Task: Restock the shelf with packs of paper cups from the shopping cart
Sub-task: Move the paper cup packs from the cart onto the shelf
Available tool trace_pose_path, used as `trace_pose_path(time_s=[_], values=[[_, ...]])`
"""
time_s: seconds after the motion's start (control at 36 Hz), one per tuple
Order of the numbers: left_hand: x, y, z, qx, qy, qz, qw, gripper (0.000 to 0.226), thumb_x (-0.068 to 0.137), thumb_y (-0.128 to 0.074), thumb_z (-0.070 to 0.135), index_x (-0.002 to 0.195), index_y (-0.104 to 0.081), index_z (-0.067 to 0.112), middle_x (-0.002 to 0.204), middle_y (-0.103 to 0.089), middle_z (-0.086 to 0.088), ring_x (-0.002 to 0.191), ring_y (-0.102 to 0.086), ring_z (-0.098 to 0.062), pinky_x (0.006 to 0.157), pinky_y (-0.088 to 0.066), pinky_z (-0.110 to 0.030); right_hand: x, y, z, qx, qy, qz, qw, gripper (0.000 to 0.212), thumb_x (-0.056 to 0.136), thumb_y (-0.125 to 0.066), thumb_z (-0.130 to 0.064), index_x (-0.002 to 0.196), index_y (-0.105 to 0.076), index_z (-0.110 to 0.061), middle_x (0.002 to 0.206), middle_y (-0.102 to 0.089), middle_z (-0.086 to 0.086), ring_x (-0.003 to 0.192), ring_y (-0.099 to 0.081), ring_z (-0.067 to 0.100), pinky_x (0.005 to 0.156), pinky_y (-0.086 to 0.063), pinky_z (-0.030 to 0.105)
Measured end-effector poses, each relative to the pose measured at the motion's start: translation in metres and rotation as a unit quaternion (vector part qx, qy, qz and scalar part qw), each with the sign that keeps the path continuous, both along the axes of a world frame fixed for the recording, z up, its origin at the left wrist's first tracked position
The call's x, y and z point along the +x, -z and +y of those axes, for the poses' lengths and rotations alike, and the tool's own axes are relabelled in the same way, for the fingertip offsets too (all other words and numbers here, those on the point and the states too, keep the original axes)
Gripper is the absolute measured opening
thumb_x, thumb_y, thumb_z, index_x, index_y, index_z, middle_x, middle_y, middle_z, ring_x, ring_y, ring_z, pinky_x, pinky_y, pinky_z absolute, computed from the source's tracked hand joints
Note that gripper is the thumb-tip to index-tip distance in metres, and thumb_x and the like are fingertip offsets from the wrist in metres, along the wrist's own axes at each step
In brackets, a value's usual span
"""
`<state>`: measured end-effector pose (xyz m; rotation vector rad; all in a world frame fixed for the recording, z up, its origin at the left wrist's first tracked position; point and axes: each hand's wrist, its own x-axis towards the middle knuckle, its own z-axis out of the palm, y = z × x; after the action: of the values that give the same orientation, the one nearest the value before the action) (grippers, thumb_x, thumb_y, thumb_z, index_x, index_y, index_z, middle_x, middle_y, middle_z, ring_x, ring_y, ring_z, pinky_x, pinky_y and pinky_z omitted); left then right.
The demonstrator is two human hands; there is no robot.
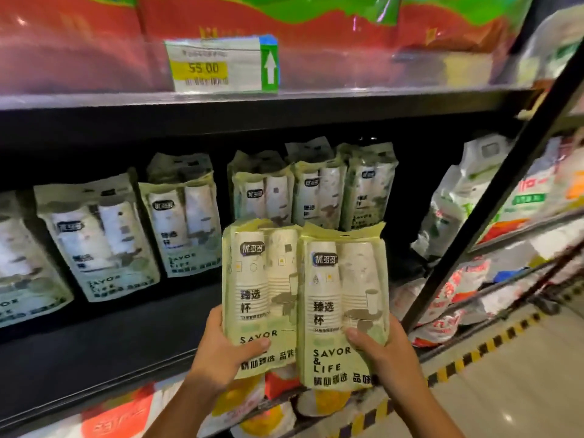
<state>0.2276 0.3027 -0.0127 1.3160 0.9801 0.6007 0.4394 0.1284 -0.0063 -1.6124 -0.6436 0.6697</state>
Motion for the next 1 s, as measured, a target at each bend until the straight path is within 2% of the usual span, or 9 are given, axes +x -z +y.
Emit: trace_pose_path(time_s=[0.17, 0.36, 0.44, 0.53, 0.67, 0.69, 0.78, 0.92, 1.0], values=[[0.048, 0.004, 0.039, 0.016, 0.062, -0.042, 0.997, 0.075, 0.062, -0.091, -0.005, 0.12, -0.052, 0.021, 0.116, -0.072, -0.009, 0.101, -0.073, -0.021, 0.081, -0.061, -0.041, 0.044, -0.007, 0.021, -0.03, 0.032, -0.018, 0.999, 0.073, 0.06, -0.085, -0.059, 0.125, -0.06, -0.036, 0.113, -0.075, -0.01, 0.102, -0.072, 0.013, 0.093, -0.056, 0.048], [0.102, 0.021, 0.082, 0.062, 0.071, -0.017, 0.995, 0.081, 0.058, -0.097, 0.012, 0.118, -0.049, 0.039, 0.117, -0.066, 0.008, 0.109, -0.066, -0.013, 0.091, -0.057, -0.042, 0.086, 0.01, 0.049, -0.049, 0.09, -0.077, 0.992, 0.073, 0.06, -0.087, -0.062, 0.124, -0.059, -0.04, 0.114, -0.073, -0.012, 0.102, -0.072, 0.01, 0.087, -0.058, 0.043], [0.124, 0.032, 0.092, 0.062, 0.062, 0.0, 0.996, 0.079, 0.056, -0.098, 0.01, 0.114, -0.051, 0.035, 0.115, -0.066, 0.004, 0.107, -0.066, -0.013, 0.093, -0.057, -0.042, 0.101, 0.022, 0.056, -0.04, 0.12, -0.087, 0.988, 0.068, 0.066, -0.09, -0.046, 0.125, -0.058, -0.038, 0.114, -0.072, -0.016, 0.101, -0.07, 0.005, 0.085, -0.057, 0.038], [0.143, 0.048, 0.103, 0.066, 0.078, -0.002, 0.995, 0.082, 0.05, -0.101, 0.016, 0.12, -0.058, 0.024, 0.116, -0.072, -0.002, 0.105, -0.071, -0.016, 0.093, -0.058, -0.043, 0.117, 0.031, 0.06, -0.027, 0.132, -0.078, 0.988, 0.065, 0.071, -0.088, -0.046, 0.127, -0.058, -0.036, 0.118, -0.072, -0.012, 0.105, -0.07, 0.009, 0.089, -0.058, 0.044], [0.173, 0.053, 0.102, 0.082, 0.098, -0.047, 0.991, 0.061, 0.054, -0.091, -0.016, 0.106, -0.068, 0.007, 0.1, -0.079, -0.008, 0.093, -0.076, -0.02, 0.082, -0.062, -0.036, 0.154, 0.037, 0.069, -0.021, 0.144, -0.076, 0.986, 0.05, 0.082, -0.082, -0.036, 0.127, -0.06, -0.033, 0.117, -0.073, -0.01, 0.105, -0.071, 0.011, 0.088, -0.058, 0.043], [0.178, 0.055, 0.102, 0.086, 0.091, -0.054, 0.991, 0.06, 0.051, -0.094, -0.01, 0.102, -0.07, 0.007, 0.098, -0.079, -0.009, 0.09, -0.076, -0.019, 0.077, -0.062, -0.032, 0.164, 0.038, 0.071, -0.025, 0.143, -0.082, 0.986, 0.05, 0.082, -0.081, -0.037, 0.128, -0.06, -0.033, 0.116, -0.073, -0.011, 0.104, -0.071, 0.009, 0.087, -0.058, 0.04], [0.192, 0.051, 0.1, 0.083, 0.081, -0.055, 0.992, 0.076, 0.029, -0.104, 0.041, 0.093, -0.073, 0.015, 0.089, -0.08, -0.002, 0.081, -0.076, -0.012, 0.068, -0.06, -0.023, 0.194, 0.038, 0.078, -0.033, 0.131, -0.1, 0.986, 0.046, 0.086, -0.078, -0.034, 0.128, -0.06, -0.031, 0.114, -0.073, -0.013, 0.1, -0.069, 0.001, 0.077, -0.055, 0.021], [0.21, 0.05, 0.093, 0.147, 0.031, 0.008, 0.989, 0.046, 0.055, -0.098, 0.006, 0.081, -0.064, 0.025, 0.07, -0.07, 0.034, 0.071, -0.068, 0.012, 0.06, -0.052, -0.008, 0.234, 0.031, 0.095, -0.029, 0.116, -0.099, 0.988, 0.039, 0.09, -0.074, -0.017, 0.125, -0.058, -0.018, 0.11, -0.072, -0.009, 0.091, -0.067, -0.009, 0.071, -0.05, 0.008], [0.217, 0.054, 0.092, 0.166, 0.002, 0.017, 0.986, 0.033, 0.054, -0.093, 0.026, 0.077, -0.069, 0.031, 0.075, -0.072, 0.031, 0.075, -0.07, 0.007, 0.064, -0.054, -0.012, 0.256, 0.033, 0.104, -0.03, 0.118, -0.116, 0.986, 0.047, 0.089, -0.074, -0.008, 0.128, -0.048, -0.015, 0.109, -0.065, -0.012, 0.086, -0.062, -0.018, 0.067, -0.046, 0.002]])
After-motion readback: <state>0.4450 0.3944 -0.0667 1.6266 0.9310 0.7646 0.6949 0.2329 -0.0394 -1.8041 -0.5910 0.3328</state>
